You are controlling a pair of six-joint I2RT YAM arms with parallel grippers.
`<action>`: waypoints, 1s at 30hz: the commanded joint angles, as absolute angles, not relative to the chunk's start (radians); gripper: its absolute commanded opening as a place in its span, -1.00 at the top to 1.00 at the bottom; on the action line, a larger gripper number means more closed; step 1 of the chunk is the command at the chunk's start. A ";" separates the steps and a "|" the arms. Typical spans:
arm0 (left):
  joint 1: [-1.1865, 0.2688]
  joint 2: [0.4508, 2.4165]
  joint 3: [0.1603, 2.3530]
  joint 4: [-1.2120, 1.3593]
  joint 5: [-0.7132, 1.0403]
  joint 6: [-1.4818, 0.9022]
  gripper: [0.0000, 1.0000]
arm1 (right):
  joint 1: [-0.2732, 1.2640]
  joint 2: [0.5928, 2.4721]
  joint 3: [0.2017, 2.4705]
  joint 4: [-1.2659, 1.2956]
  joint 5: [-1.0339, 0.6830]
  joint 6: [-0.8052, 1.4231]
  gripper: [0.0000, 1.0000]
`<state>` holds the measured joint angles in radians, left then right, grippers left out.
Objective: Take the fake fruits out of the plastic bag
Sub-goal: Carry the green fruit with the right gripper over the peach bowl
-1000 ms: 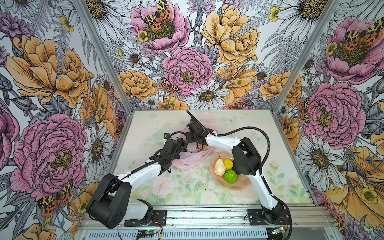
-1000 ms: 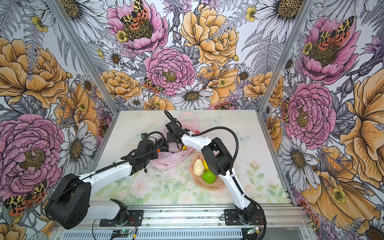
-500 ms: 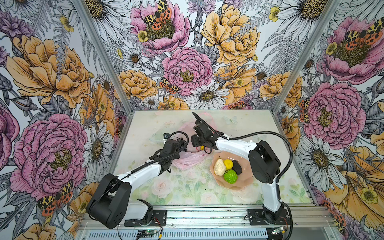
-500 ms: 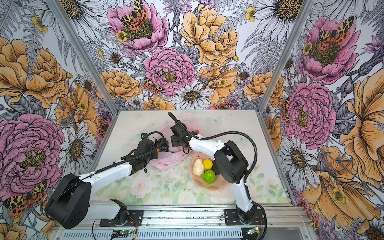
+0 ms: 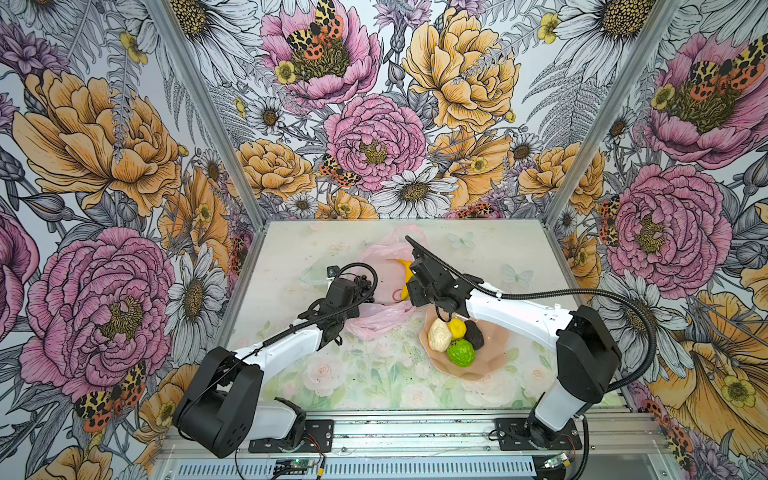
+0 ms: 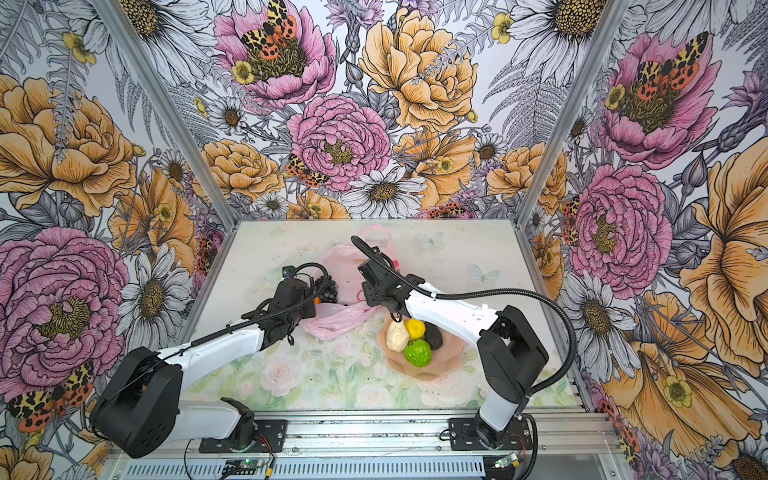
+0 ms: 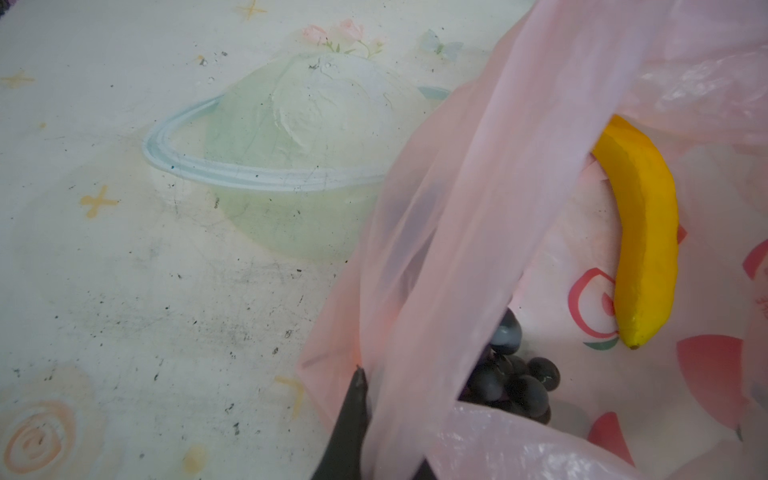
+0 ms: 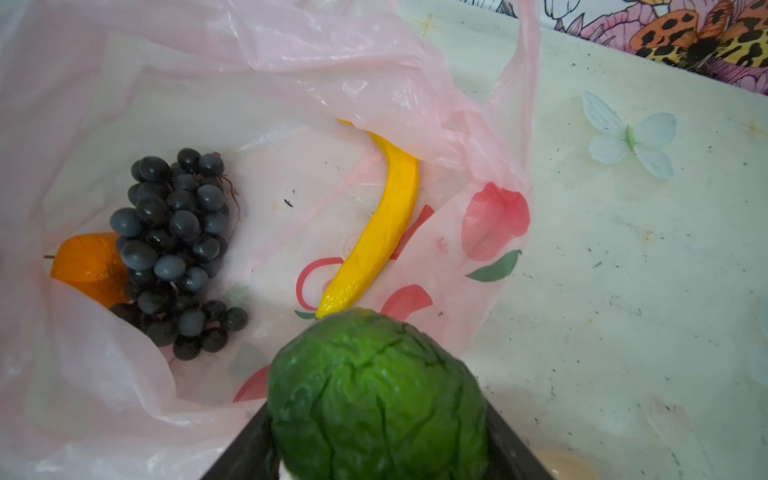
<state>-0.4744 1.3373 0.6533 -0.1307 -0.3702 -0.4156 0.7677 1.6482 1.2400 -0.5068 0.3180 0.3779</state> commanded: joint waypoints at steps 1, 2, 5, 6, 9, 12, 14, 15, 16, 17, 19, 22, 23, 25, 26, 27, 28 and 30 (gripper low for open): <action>-0.464 1.349 0.655 -0.126 -0.370 -0.411 0.80 | 0.773 1.541 1.204 -0.603 0.407 0.347 -0.31; -0.465 1.348 0.655 -0.125 -0.369 -0.411 0.81 | 0.773 1.512 1.190 -0.621 0.422 0.344 -0.31; -0.466 1.348 0.657 -0.125 -0.368 -0.411 0.80 | 0.764 1.441 1.140 -0.678 0.468 0.342 -0.32; -0.466 1.350 0.657 -0.125 -0.367 -0.410 0.80 | 0.756 1.420 1.121 -0.695 0.473 0.346 -0.32; -0.466 1.348 0.656 -0.126 -0.368 -0.410 0.81 | 0.735 1.371 1.073 -0.735 0.486 0.364 -0.32; -0.466 1.351 0.657 -0.126 -0.368 -0.409 0.80 | 0.710 1.341 1.032 -0.761 0.491 0.382 -0.31; -0.466 1.353 0.658 -0.126 -0.367 -0.410 0.80 | 0.698 1.330 1.013 -0.768 0.497 0.391 -0.31; -0.466 1.354 0.658 -0.126 -0.368 -0.410 0.81 | 0.691 1.329 1.004 -0.769 0.496 0.392 -0.31; -0.467 1.357 0.660 -0.127 -0.368 -0.410 0.81 | 0.685 1.332 0.998 -0.772 0.493 0.392 -0.31; -0.468 1.357 0.659 -0.126 -0.367 -0.410 0.80 | 0.681 1.338 0.997 -0.773 0.493 0.392 -0.31; -0.468 1.357 0.660 -0.126 -0.368 -0.410 0.80 | 0.677 1.353 0.994 -0.774 0.494 0.393 -0.31; -0.468 1.358 0.660 -0.127 -0.370 -0.409 0.80 | 0.672 1.383 0.997 -0.774 0.494 0.391 -0.31; -0.468 1.356 0.659 -0.128 -0.371 -0.409 0.81 | 0.671 1.392 1.000 -0.772 0.494 0.390 -0.31; -0.468 1.356 0.659 -0.128 -0.371 -0.408 0.80 | 0.670 1.411 1.003 -0.774 0.495 0.390 -0.31; -0.467 1.356 0.660 -0.128 -0.373 -0.409 0.80 | 0.669 1.421 1.006 -0.772 0.495 0.387 -0.31; -0.467 1.356 0.660 -0.128 -0.373 -0.409 0.80 | 0.668 1.431 1.008 -0.773 0.495 0.387 -0.32; -0.467 1.357 0.660 -0.127 -0.373 -0.408 0.81 | 0.669 1.437 1.009 -0.772 0.495 0.387 -0.31; -0.467 1.355 0.659 -0.129 -0.373 -0.407 0.80 | 0.666 1.449 1.012 -0.773 0.498 0.386 -0.31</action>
<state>-0.4744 1.3502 0.6533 -0.1307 -0.3702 -0.4152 0.6731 1.4342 0.9928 -0.7712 0.4751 0.3763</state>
